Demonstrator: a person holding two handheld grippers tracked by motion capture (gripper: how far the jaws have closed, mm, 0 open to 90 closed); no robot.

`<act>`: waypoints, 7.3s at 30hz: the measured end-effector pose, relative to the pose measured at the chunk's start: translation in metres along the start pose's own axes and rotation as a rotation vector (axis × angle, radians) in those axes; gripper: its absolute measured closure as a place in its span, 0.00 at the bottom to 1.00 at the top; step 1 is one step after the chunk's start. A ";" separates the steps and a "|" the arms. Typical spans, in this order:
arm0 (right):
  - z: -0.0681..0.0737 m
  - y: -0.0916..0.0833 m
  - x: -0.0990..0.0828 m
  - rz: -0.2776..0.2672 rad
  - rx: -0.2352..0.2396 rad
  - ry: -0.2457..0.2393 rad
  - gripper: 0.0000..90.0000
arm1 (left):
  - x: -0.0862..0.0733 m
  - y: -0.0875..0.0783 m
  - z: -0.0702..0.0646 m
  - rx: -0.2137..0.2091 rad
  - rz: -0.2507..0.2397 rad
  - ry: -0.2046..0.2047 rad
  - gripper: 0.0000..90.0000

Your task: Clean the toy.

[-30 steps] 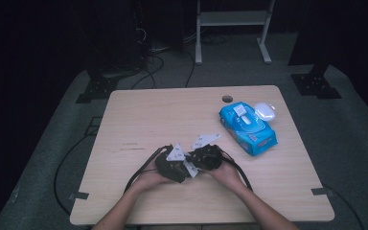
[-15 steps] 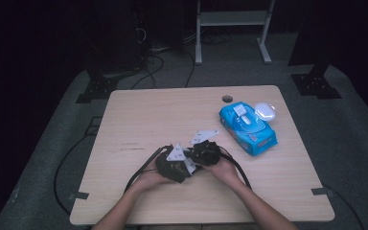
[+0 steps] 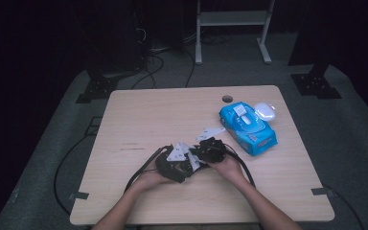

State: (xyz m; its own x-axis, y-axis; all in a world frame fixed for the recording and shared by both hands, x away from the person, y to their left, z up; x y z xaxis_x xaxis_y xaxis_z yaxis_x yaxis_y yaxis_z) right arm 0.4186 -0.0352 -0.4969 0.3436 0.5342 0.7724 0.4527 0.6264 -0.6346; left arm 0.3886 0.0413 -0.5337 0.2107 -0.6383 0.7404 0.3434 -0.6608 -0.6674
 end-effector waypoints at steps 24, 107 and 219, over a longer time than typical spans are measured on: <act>-0.008 -0.017 -0.025 0.020 -0.060 0.047 0.91 | 0.002 0.003 0.000 -0.010 0.002 -0.028 0.22; -0.009 -0.039 -0.043 0.049 -0.049 -0.022 0.91 | -0.003 0.002 0.000 0.011 0.019 0.022 0.27; -0.040 -0.030 -0.032 0.094 -0.118 0.052 0.92 | 0.000 0.001 0.000 0.014 0.024 0.062 0.27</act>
State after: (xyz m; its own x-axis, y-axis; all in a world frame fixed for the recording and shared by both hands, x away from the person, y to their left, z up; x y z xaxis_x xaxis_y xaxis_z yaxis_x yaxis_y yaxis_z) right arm 0.4273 -0.0939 -0.5015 0.4293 0.5553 0.7123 0.5094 0.5024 -0.6987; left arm 0.3890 0.0409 -0.5347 0.1623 -0.6775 0.7174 0.3517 -0.6396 -0.6835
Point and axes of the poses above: each handheld gripper's, and its own axes: y roughly forward along the jaws, x roughly out of its top, z roughly to its left, the point moved 9 cm from there along y, roughly forward along the jaws, and after that the axes turned 3 degrees about -y, right-handed, at the moved point
